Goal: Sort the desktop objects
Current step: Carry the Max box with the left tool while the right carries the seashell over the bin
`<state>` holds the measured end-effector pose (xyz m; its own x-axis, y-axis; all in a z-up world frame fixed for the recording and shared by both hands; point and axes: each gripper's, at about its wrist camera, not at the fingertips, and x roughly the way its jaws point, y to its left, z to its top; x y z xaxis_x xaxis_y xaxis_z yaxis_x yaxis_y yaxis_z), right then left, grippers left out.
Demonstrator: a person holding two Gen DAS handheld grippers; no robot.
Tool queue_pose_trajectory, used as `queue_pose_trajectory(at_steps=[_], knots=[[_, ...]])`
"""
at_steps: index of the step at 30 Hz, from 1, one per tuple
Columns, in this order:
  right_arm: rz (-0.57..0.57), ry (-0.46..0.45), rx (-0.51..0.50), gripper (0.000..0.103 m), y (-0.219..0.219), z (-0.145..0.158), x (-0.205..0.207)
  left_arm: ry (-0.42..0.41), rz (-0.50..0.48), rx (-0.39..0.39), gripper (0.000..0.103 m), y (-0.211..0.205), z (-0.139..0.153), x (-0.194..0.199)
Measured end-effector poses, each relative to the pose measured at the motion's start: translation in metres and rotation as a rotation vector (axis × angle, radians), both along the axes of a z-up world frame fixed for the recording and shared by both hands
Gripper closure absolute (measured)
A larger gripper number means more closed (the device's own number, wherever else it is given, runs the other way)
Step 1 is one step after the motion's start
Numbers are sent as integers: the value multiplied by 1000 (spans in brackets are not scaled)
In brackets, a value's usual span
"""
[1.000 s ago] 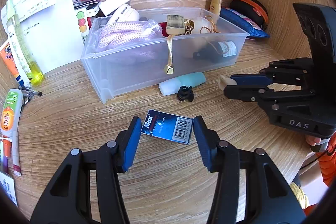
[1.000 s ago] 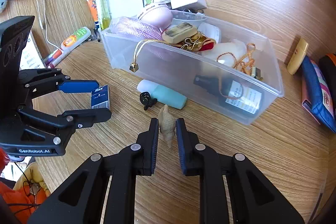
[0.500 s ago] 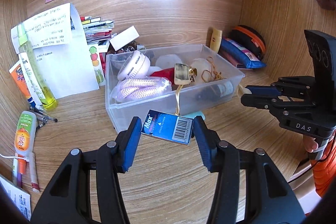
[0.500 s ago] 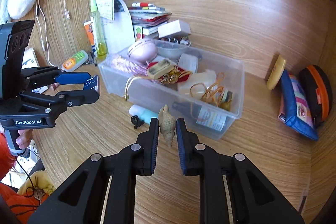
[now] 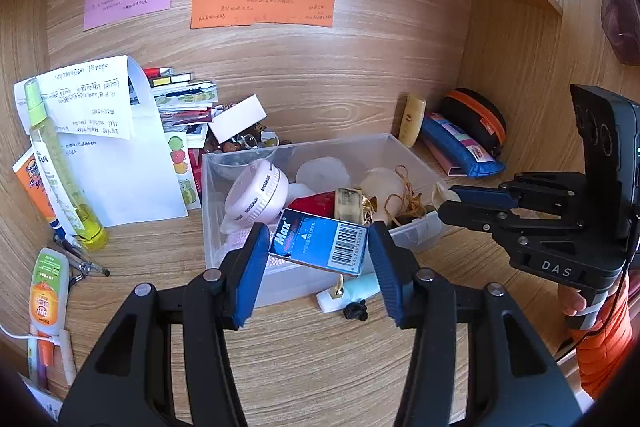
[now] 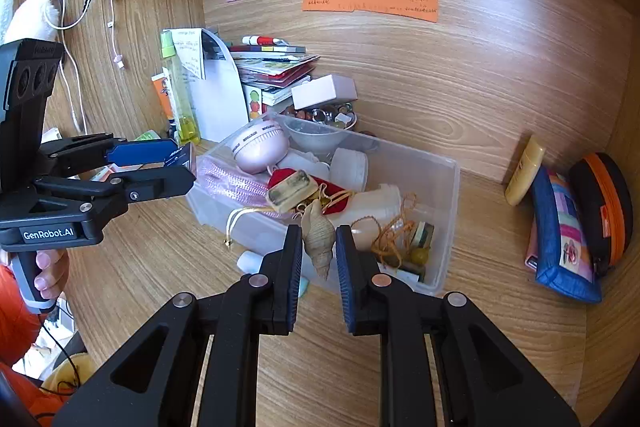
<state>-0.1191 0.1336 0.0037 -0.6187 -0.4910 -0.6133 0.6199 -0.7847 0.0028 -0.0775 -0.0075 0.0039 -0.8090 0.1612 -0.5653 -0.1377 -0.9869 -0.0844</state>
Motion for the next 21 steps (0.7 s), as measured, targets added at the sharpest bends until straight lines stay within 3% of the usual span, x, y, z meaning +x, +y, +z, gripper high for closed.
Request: queue_pose_trajectory(at_steps=[13, 21], knots=[[-30, -22, -26, 88, -8, 10, -44, 28, 23, 7, 52, 4, 14, -47], [-31, -53, -39, 88, -17, -1, -68, 9, 69, -27, 52, 4, -4, -73]])
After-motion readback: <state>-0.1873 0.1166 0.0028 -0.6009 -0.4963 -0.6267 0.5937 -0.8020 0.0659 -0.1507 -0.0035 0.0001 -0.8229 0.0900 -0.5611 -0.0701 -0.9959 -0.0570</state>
